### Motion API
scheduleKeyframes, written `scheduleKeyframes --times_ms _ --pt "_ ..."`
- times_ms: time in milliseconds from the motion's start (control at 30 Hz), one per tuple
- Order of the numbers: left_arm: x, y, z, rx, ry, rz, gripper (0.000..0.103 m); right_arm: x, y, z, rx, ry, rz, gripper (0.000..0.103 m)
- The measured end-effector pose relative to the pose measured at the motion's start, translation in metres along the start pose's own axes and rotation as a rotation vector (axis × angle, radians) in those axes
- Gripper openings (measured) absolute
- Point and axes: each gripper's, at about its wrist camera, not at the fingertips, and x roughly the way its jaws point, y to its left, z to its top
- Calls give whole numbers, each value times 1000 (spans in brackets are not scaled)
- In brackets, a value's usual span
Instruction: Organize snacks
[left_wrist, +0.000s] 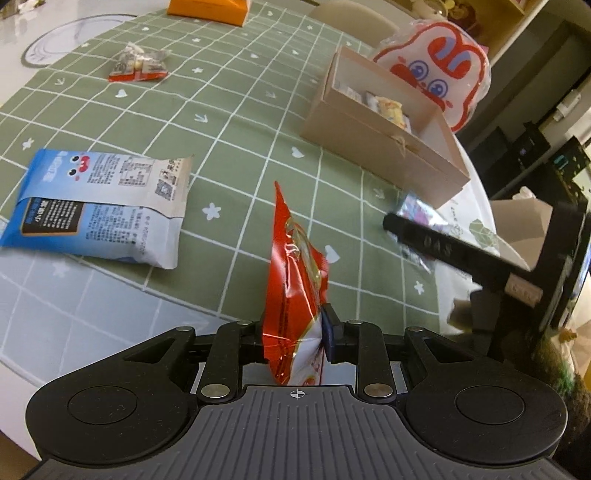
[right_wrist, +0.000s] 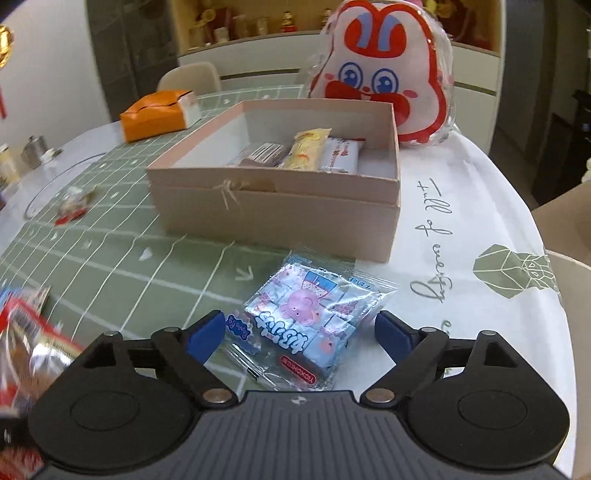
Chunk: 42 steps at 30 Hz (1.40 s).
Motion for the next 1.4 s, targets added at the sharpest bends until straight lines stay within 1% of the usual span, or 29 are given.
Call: scheduleKeyframes --times_ms 67,167,233,300,367,433,500,567,667,800,933,1000,1100,1200,1267,1300,1400 --pt "3 1 3 7 12 4 29 3 4 4 34 4 -13 93" --pt "5 2 7 28 27 -2 29 13 8 16 99 18 -11 93" --pt "6 3 10 34 37 -9 29 21 10 24 133 17 -38 94" --pt "6 4 11 36 44 -14 29 30 16 29 115 19 -97 94" --pt "7 4 12 40 48 -18 29 35 23 29 44 35 -130 92" --pt "8 3 12 38 46 -23 29 29 23 23 -12 21 -104 84" --pt "9 2 11 32 46 -35 29 16 19 14 -61 5 -53 63" --pt "10 0 7 28 48 -52 29 1 11 4 -87 8 -7 61" --pt "11 -7 -2 23 54 -78 29 -24 -4 -14 -105 20 48 60" --pt "9 -19 -19 40 59 -100 29 -52 -20 -40 -177 26 57 60" --pt "4 -30 -29 51 47 -103 29 -72 -36 -49 -177 52 66 59" --pt "-2 -37 -30 60 30 -107 29 -82 -43 -48 -169 47 67 59" --pt "-14 -49 -26 96 -7 -116 28 -97 -50 -40 -159 4 71 59" --pt "-31 -62 -12 129 -58 -141 28 -117 -55 -23 -149 -70 74 59" --pt "-49 -67 11 132 -105 -189 28 -129 -57 -5 -133 -124 91 59" --pt "-62 -71 27 136 -140 -221 28 -139 -58 9 -124 -165 107 59" --pt "-90 -84 85 133 -215 -332 28 -169 -60 62 -123 -314 124 59"
